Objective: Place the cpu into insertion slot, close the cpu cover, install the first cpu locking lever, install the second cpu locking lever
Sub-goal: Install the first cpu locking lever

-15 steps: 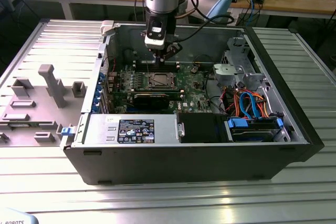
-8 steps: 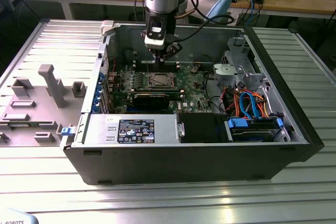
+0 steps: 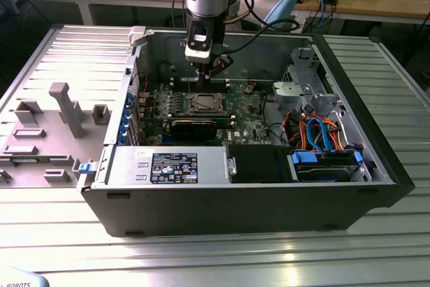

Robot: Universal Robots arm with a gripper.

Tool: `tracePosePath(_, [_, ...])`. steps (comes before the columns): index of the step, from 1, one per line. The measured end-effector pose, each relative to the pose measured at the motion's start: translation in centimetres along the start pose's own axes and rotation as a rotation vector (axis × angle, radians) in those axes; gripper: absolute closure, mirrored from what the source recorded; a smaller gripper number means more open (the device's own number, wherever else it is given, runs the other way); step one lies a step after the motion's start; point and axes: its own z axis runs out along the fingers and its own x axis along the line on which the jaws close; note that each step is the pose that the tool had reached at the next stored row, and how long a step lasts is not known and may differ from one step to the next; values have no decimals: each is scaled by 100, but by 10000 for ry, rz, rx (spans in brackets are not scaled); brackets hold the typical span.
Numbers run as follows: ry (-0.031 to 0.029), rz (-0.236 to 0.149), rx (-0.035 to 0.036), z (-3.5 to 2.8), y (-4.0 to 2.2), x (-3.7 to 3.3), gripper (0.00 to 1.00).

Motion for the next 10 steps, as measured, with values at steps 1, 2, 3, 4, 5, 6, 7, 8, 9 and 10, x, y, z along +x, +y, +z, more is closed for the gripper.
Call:
tracePosePath(1, [4,-126,0,0,0,0,89])
tracePosePath(2, [8,-319,-1,0,0,1,89])
tracePosePath(3, [18,-701,-1,0,0,0,89])
tracePosePath(4, [26,-973,-2,0,0,0,89])
tracePosePath(5, [30,-1148,-3,0,0,0,89])
tracePosePath(6, [37,-1393,-3,0,0,0,89])
tracePosePath(7, [39,-1476,-3,0,0,0,89])
tracePosePath(8, [46,-1750,-3,-2,-1,0,89])
tracePosePath(9, [48,-1854,-2,-7,-1,0,89])
tracePosePath(10, [53,-2015,-5,-23,0,0,89])
